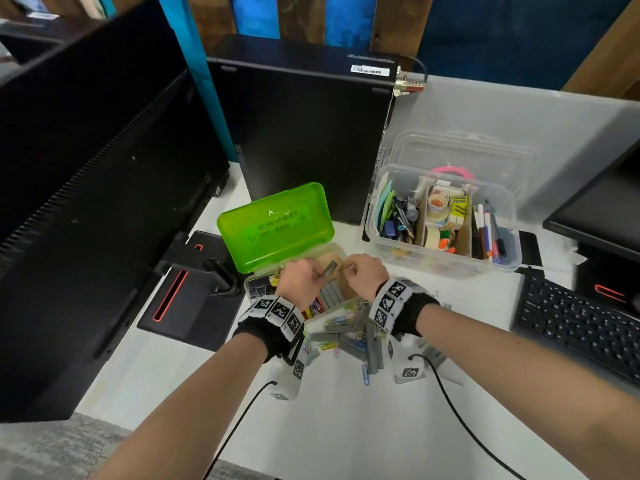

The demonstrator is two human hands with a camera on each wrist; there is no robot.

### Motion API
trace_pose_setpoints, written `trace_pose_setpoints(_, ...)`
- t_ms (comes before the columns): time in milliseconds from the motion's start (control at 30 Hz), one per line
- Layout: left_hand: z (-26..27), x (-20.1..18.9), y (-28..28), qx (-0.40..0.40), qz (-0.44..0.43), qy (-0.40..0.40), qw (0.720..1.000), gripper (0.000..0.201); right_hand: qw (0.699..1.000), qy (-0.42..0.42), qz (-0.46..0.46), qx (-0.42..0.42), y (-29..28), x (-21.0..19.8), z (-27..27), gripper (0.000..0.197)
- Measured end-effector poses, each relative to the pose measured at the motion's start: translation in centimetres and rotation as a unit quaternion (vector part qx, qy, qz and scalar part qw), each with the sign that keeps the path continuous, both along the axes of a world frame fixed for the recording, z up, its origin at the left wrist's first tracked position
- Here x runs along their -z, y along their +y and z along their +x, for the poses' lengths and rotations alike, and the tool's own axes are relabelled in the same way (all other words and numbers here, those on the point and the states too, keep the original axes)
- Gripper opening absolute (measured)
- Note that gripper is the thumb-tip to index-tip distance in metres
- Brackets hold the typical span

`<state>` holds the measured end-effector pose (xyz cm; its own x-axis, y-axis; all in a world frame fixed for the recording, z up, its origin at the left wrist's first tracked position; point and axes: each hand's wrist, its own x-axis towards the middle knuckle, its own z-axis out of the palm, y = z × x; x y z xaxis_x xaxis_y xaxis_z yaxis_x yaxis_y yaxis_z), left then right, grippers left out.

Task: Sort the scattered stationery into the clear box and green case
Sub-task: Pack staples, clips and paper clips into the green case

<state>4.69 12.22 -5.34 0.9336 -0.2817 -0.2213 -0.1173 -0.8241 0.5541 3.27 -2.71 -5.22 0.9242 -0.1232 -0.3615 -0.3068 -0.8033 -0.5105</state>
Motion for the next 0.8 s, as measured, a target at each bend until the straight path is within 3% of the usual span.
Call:
trace_pose_setpoints(100, -0.4, -0.1, -0.7, -0.009, -0.037, 0.012, 0.999, 0.011, 0.982, -0.002, 0.169, 0.088, -0.1, -0.1, 0.1, 0.020)
trace_pose_setpoints(167, -0.7, 0.1, -1.0, -0.013, -0.056, 0.014, 0.998, 0.013, 0.965, 0.014, 0.229, 0.125, 0.1, -0.3, -0.2, 0.020)
trace_pose_setpoints(367, -1.0, 0.5, -1.5, -0.014, -0.074, 0.014, 0.997, 0.021, 0.953, 0.003, 0.250, 0.172, 0.5, -0.2, -0.3, 0.021)
trace_pose_setpoints(600, -0.6, 0.8, -0.9, -0.025, -0.025, -0.009, 0.999, 0.028, 0.991, -0.056, 0.079, 0.091, 1.0, 0.2, 0.6, 0.017)
trace_pose_setpoints(700, -0.4, 0.9, -0.1, -0.024, -0.033, -0.011, 0.999, 0.030, 0.998, -0.052, -0.039, -0.020, 1.0, 0.2, 0.2, 0.019)
trace_pose_setpoints(800, -0.3, 1.2, 0.6, -0.014, -0.027, -0.015, 0.999, 0.028, 0.986, -0.035, -0.119, -0.112, 1.0, 0.3, 0.0, 0.027)
